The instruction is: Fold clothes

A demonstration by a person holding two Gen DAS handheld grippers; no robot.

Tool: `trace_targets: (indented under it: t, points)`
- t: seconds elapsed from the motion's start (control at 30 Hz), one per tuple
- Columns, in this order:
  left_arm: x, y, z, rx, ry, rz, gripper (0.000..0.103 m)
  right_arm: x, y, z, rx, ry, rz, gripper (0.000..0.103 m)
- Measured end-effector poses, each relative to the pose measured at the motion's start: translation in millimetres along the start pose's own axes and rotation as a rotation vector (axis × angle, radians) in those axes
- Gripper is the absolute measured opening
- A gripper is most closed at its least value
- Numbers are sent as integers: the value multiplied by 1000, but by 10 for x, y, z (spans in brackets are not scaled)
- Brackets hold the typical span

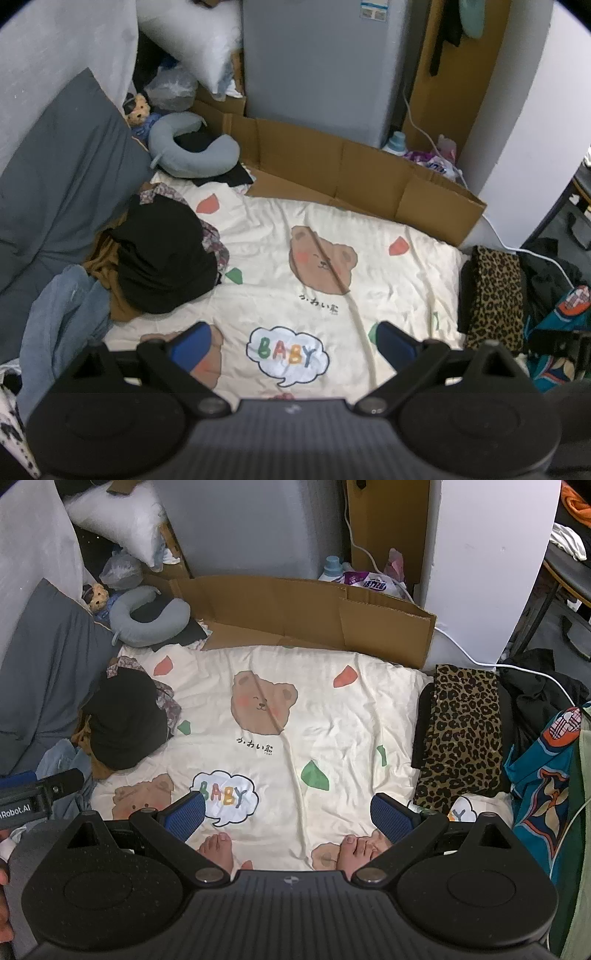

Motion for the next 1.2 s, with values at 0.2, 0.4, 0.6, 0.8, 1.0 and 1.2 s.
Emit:
trace_targets:
  t: [0.2, 0.4, 0.6, 0.8, 1.0, 1.2]
  points:
    - [-15, -17, -6, -14, 2, 11, 97, 3, -31, -10, -15, -15, -23, 99]
    - [-10, -23, -28, -25, -16, 16, 98, 24, -33, -32, -19, -43, -48, 99]
    - [-10, -11, -68, -18, -13, 38, 99, 43, -25, -117, -5, -50, -39, 99]
    - [-55, -2, -129, -29, -18, 47, 99, 80, 19, -194, 13, -65, -42, 99]
    - [-83, -24, -173, -38, -6, 34, 99, 150, 79, -216, 25, -77, -26, 99]
    - [-313, -23, -310, -12, 29, 22, 98, 170, 73, -272, 38, -77, -19, 99]
Point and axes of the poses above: each gripper's, at about its wrist camera, not at the fingertips, and y roughly against the way its jaws point, x to its right, z to its underside, the point moved 7 cm from there along -y, roughly the way its jaws point, and after that the axes turned 4 degrees about -z, right-handed, at the moved point
